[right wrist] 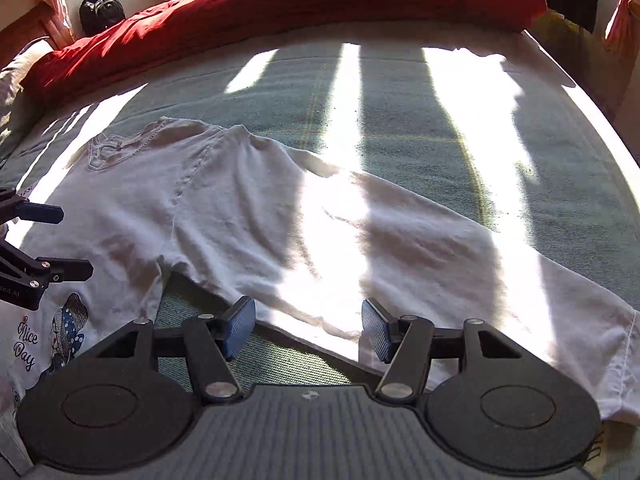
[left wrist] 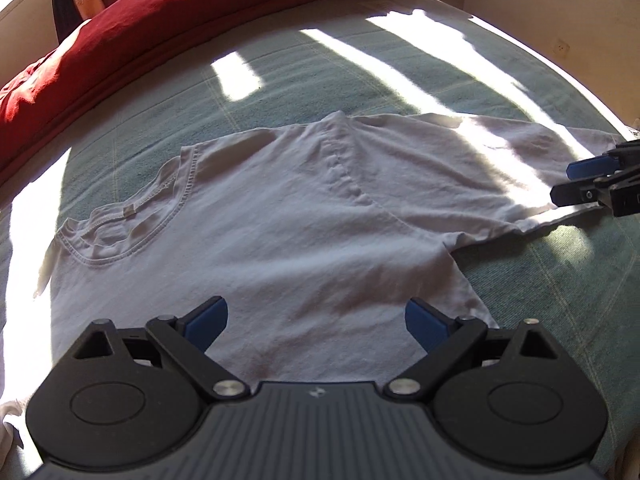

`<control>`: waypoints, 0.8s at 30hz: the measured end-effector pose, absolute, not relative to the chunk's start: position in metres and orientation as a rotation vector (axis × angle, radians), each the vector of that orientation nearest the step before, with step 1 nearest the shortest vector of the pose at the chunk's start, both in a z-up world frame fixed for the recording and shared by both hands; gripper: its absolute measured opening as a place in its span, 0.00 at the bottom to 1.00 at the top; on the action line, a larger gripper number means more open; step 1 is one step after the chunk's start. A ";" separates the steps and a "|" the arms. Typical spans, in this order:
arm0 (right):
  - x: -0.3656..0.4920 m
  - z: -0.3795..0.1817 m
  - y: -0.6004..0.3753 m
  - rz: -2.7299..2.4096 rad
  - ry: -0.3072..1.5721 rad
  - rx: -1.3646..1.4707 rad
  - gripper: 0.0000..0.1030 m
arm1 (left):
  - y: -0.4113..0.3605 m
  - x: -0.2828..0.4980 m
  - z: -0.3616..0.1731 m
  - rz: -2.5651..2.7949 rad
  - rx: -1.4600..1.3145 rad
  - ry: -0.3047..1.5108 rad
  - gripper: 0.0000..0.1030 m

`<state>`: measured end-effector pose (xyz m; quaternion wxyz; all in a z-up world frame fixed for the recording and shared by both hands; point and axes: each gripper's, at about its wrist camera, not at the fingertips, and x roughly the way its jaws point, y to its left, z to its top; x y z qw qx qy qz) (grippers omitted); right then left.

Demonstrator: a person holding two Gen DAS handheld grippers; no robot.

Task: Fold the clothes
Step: 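Pull the sleeve away from the shirt body with the right gripper, then lay the stretched sleeve flat and open the right gripper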

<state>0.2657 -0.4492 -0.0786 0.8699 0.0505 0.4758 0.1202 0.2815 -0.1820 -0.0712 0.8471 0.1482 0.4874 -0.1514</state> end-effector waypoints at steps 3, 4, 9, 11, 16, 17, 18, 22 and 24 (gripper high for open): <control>0.280 -0.081 -0.476 0.177 0.951 0.216 0.64 | -0.199 0.285 -0.067 -0.339 0.319 1.005 0.93; 0.287 -0.083 -0.481 0.173 0.937 0.251 0.64 | -0.204 0.286 -0.066 -0.343 0.317 0.998 0.93; 0.332 -0.107 -0.478 0.316 0.951 0.384 0.65 | -0.226 0.289 -0.068 -0.355 0.305 1.008 0.93; 0.340 -0.116 -0.478 0.309 0.934 0.312 0.64 | -0.233 0.289 -0.069 -0.364 0.311 1.014 0.93; 0.346 -0.117 -0.517 0.215 0.905 0.353 0.53 | -0.243 0.291 -0.068 -0.364 0.333 1.010 0.93; 0.345 -0.114 -0.522 0.194 0.910 0.364 0.55 | -0.245 0.292 -0.068 -0.360 0.327 1.012 0.93; 0.341 -0.110 -0.525 0.177 0.920 0.367 0.63 | -0.246 0.293 -0.067 -0.357 0.320 1.014 0.93; 0.311 -0.098 -0.533 0.197 0.914 0.399 0.66 | -0.253 0.296 -0.068 -0.361 0.306 1.026 0.93; 0.297 -0.103 -0.540 0.165 0.937 0.388 0.66 | -0.259 0.295 -0.070 -0.376 0.320 1.030 0.93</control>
